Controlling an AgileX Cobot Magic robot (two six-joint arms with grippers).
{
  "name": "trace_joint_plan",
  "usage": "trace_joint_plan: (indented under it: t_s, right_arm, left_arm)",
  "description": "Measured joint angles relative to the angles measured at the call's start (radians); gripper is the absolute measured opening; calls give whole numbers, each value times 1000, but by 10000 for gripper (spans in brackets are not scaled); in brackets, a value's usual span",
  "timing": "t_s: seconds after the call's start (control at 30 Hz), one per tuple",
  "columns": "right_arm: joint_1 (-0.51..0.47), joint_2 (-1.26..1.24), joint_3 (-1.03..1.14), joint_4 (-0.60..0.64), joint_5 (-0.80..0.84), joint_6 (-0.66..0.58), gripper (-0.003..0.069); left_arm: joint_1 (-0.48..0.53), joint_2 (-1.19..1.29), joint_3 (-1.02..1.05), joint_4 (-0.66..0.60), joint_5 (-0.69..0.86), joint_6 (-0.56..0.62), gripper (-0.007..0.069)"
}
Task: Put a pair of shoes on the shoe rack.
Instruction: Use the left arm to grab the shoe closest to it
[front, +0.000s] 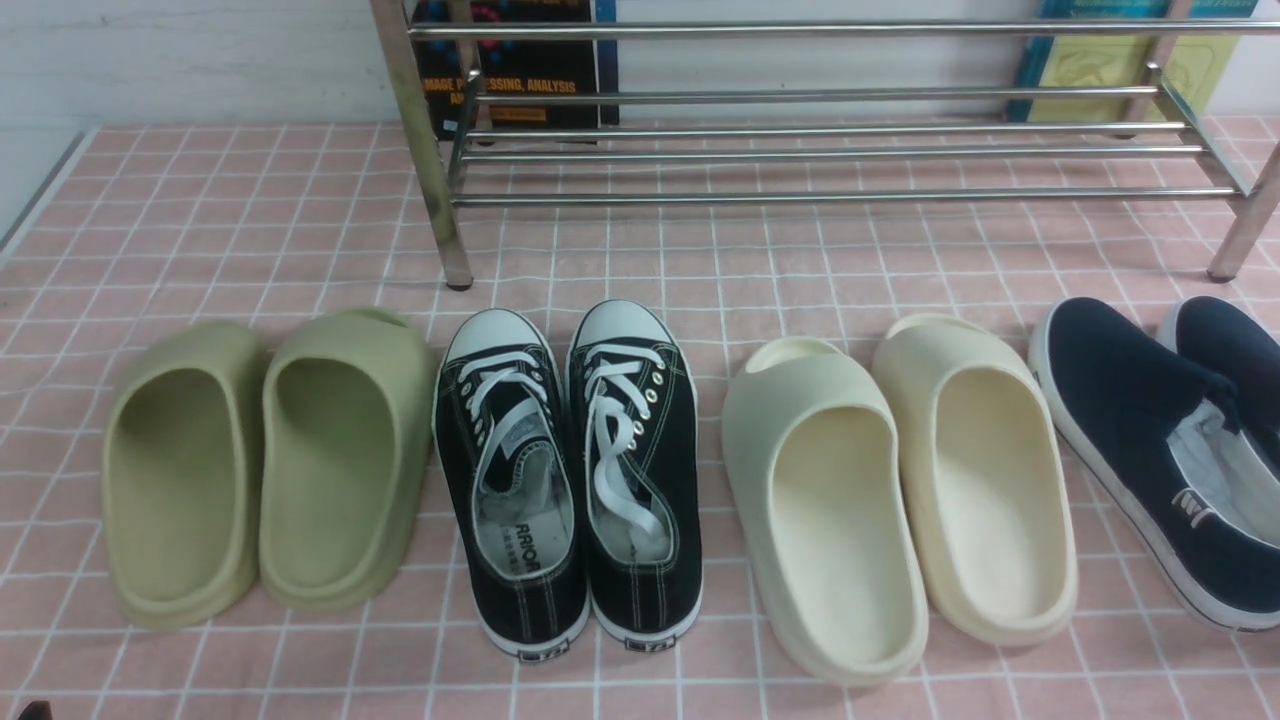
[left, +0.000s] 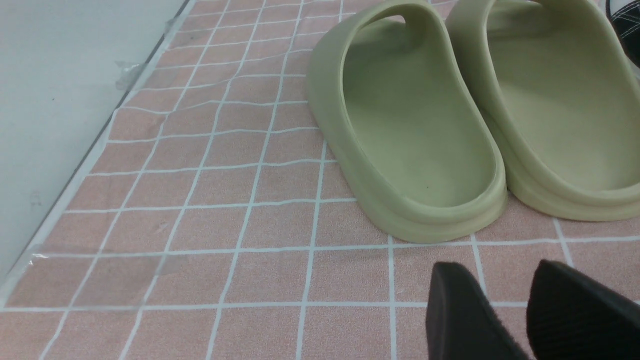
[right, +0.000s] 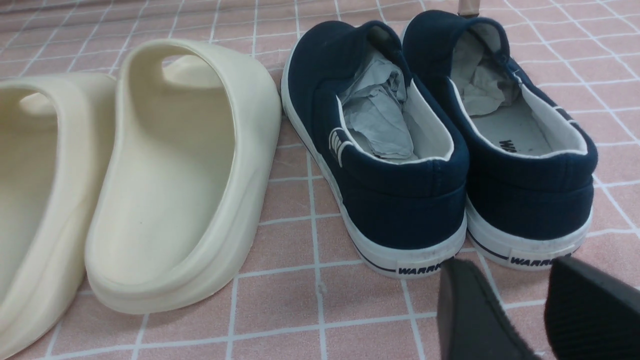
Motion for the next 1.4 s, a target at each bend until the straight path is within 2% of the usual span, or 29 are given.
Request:
trace_joint_plan:
  t_s: [0.33,0.5,0.67,0.87,0.97,1.17,1.3,1.4]
  right_arm:
    - [0,0,0,0,0,0,240]
    - [0,0,0,0,0,0,240]
    - [0,0,0,0,0,0,240]
    - [0,0,0,0,0,0,240]
    - [0,0,0,0,0,0,240]
    - [0,0,0,0,0,0,240]
    - [0,0,0,0,0,0,240]
    - [0,0,0,0,0,0,240]
  left_arm:
    - [0,0,0,-3,-1,0,240]
    - [0,0,2,-66,-40,-51,240]
    - [0,0,5,-218,-330,-284,240]
    - [0,0,5,-318,-601,-513,240]
    - [0,0,5,-333,-673,-571,240]
    - [0,0,5,-351,-784,-607,240]
    - [0,0,5,-358,-796,-608,240]
    - [0,0,-2,-358,-744,-608,239]
